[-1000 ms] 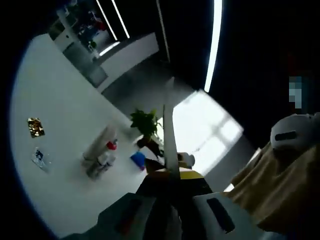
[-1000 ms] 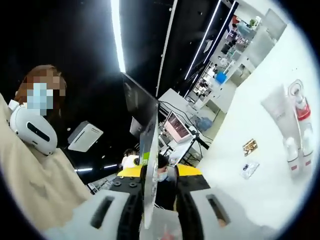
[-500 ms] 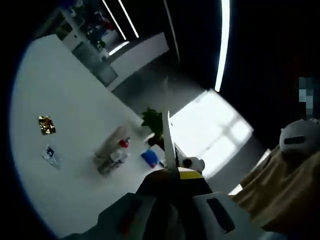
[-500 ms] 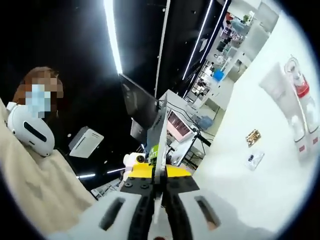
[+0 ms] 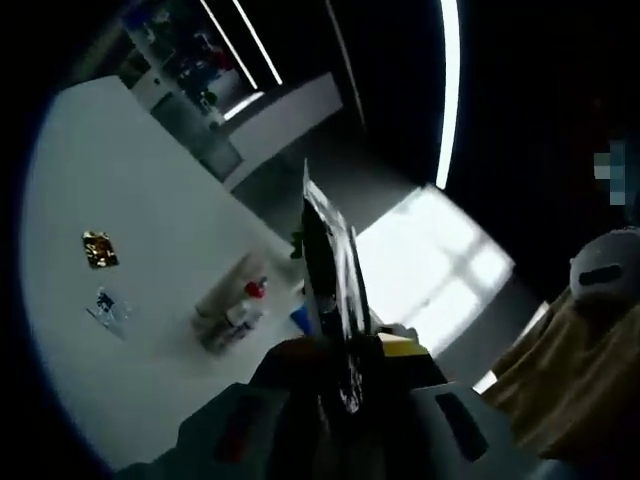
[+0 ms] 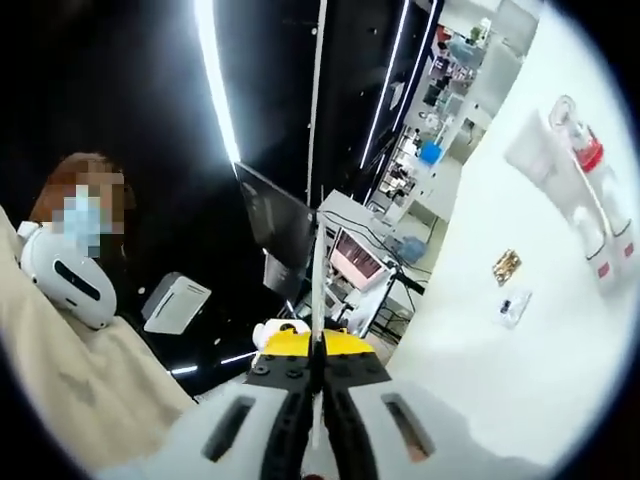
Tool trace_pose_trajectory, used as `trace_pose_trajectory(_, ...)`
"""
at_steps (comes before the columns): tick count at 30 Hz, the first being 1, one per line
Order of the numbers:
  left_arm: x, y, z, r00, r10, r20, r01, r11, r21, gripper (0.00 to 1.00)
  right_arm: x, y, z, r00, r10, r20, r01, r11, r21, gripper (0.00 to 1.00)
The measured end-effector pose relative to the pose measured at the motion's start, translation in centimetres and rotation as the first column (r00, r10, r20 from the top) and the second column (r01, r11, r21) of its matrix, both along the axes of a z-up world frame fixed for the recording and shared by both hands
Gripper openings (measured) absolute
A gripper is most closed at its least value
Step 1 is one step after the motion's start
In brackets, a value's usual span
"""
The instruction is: Arrange the skincare products in the storage area until every visible bottle or jar stands upright without overlapping.
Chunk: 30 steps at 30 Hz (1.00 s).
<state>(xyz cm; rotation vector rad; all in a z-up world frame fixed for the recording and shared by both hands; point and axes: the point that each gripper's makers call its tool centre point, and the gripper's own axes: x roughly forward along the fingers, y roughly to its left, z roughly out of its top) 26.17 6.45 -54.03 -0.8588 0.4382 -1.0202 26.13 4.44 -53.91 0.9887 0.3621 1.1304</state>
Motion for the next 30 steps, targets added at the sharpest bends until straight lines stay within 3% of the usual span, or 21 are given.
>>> trace_pose_trajectory(7,-0.4,0.3,-1.2,0.999,0.007,-0.045,-0.007,1.000,-0.007,0.09,0.3,-0.3,-0.4,0.997,-0.032,-0.069,0.036,0.998,0.045,0.01)
trace_pose_trajectory(11,-0.4,0.5,-1.4,0.998,0.017,-0.063,-0.018,1.000,-0.009,0.00,0.5,-0.2,-1.5,0.995,-0.045,-0.094,0.045,0.999,-0.006,0.01)
trace_pose_trajectory(17,-0.2,0.6,-1.8,0.995,0.034,-0.093,-0.034,0.999,-0.002,0.00,0.8,-0.1,-2.1,0.992,-0.057,-0.110,0.054,0.998,-0.027,0.01)
trace_pose_trajectory(21,-0.2,0.6,-1.9,0.993,0.032,-0.110,-0.033,0.999,-0.005,0.00,0.9,-0.1,-2.4,0.993,-0.069,-0.093,0.063,0.996,-0.059,0.02)
trace_pose_trajectory(25,-0.2,0.5,-2.1,0.989,0.034,-0.143,-0.038,0.999,-0.027,0.00,1.0,-0.2,-2.6,0.995,-0.094,0.033,0.098,0.987,-0.131,0.07)
trace_pose_trajectory(26,-0.2,0.5,-2.1,0.988,0.032,-0.149,-0.037,0.999,-0.035,0.00,0.9,-0.2,-2.6,0.995,-0.095,0.031,0.098,0.986,-0.137,0.08)
trace_pose_trajectory(30,-0.1,0.3,-2.5,0.982,0.038,-0.184,-0.044,0.999,-0.031,0.00,0.8,-0.2,-3.5,0.994,-0.087,0.068,0.100,0.973,-0.207,0.25)
